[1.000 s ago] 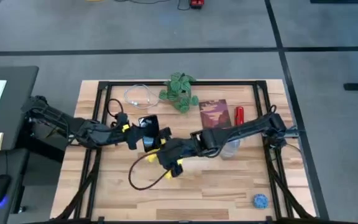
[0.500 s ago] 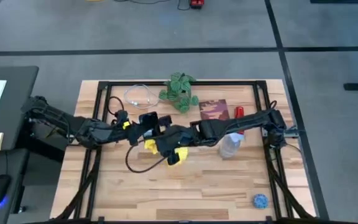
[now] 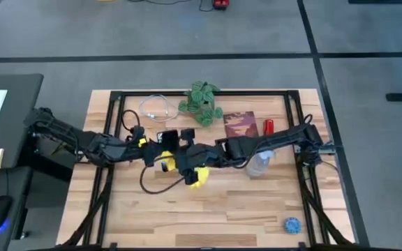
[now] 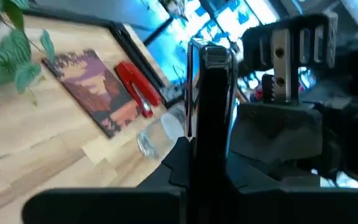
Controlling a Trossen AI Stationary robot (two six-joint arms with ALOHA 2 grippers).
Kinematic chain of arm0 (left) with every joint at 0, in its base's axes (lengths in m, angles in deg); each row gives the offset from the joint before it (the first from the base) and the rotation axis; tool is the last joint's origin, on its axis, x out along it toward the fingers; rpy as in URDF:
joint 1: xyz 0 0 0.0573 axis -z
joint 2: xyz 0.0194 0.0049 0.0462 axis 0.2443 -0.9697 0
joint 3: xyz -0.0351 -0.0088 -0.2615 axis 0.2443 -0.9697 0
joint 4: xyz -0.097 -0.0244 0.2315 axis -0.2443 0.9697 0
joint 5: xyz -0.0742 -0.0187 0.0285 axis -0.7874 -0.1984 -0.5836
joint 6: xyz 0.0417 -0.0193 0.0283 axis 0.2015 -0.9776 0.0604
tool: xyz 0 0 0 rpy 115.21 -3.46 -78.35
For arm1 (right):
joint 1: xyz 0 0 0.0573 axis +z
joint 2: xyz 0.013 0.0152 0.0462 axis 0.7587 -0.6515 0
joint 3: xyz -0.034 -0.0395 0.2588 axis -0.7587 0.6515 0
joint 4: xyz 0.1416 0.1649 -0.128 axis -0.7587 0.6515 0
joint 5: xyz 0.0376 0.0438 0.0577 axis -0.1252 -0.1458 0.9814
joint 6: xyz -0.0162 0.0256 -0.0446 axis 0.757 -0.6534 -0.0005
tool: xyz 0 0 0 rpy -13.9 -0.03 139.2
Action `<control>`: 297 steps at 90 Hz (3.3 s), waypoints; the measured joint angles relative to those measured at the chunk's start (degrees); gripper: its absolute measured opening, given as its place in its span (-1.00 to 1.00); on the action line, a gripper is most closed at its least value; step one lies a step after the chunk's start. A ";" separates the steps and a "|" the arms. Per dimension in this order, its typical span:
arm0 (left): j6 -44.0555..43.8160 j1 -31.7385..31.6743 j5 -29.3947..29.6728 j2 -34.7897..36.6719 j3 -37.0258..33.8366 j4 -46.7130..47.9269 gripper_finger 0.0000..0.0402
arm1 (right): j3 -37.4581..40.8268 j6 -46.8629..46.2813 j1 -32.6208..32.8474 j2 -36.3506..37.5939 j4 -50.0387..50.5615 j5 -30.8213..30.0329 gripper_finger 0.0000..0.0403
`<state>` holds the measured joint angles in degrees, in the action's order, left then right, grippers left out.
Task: Apply microfiber cloth
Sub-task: Wipe the front of the black cellphone with the yellow microfiber cloth
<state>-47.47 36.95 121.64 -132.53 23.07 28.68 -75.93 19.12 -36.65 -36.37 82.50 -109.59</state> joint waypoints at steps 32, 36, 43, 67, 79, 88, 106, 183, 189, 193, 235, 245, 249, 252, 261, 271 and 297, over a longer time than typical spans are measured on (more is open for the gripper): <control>1.01 -0.11 1.72 0.16 0.11 -1.08 -0.97 | 0.14 -9.94 0.29 3.18 18.03 4.26 -1.00; 0.90 -0.07 1.26 0.23 0.22 -1.36 -0.97 | 0.17 -11.87 0.45 4.33 20.49 4.09 -1.00; 0.92 -0.07 0.29 0.27 0.22 -0.55 -0.97 | 0.24 -15.09 1.48 6.72 24.22 3.71 -1.00; -3.03 0.08 -2.02 -2.51 -0.30 3.86 -0.97 | 0.22 -22.63 5.48 17.23 25.14 1.88 -1.00; -4.64 0.11 -5.50 -8.14 -1.60 -3.26 -0.97 | 0.22 -24.41 6.42 22.40 24.97 -1.82 -1.00; -4.84 0.07 -8.09 -13.93 -1.79 -8.14 -0.97 | 0.19 -25.67 7.20 25.79 25.36 -4.77 -1.00; -9.78 -1.38 -13.71 -25.84 -1.84 -15.60 -0.97 | 0.13 -28.43 8.85 29.13 29.13 -9.34 -1.00; -20.72 -9.68 -30.34 -41.36 -14.31 -38.27 -0.97 | 0.15 -30.91 8.26 27.41 29.84 -14.95 -1.00; -20.91 -10.14 -30.35 -41.39 -15.94 -39.07 -0.97 | 0.15 -30.66 7.33 27.41 28.95 -14.79 -1.00; -20.90 -10.51 -30.60 -41.39 -16.47 -39.81 -0.97 | 0.15 -30.65 6.71 27.41 28.35 -14.70 -1.00; -16.07 -18.16 -36.36 -41.13 -20.06 -42.78 -0.97 | 0.15 -32.00 3.25 27.41 27.44 -10.25 -1.00; -13.80 -20.15 -37.50 -41.20 -20.13 -44.04 -0.96 | 0.15 -32.05 3.25 27.41 27.47 -10.13 -1.00; -13.41 -20.94 -37.71 -40.74 -20.16 -43.76 -0.96 | 0.15 -32.06 3.26 27.41 27.47 -10.03 -1.00; -12.83 -21.41 -37.83 -40.40 -20.29 -43.67 -0.96 | 0.15 -32.25 3.27 27.41 27.49 -9.84 -1.00; -8.22 -21.79 -37.61 -38.27 -20.44 -44.66 -0.97 | 0.16 -32.64 2.55 26.45 27.35 -5.86 -1.00; -4.24 -21.45 -37.40 -33.05 -19.46 -46.15 -0.98 | 1.25 -32.64 1.92 23.52 27.16 -3.92 -1.00; 6.67 -17.45 -28.24 -15.28 -12.18 -33.49 -0.99 | 1.59 -28.53 1.50 13.50 19.10 -3.70 -1.00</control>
<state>-40.80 19.50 93.40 -147.80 10.89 -4.81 -74.33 -9.41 -35.15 -22.87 101.61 -113.29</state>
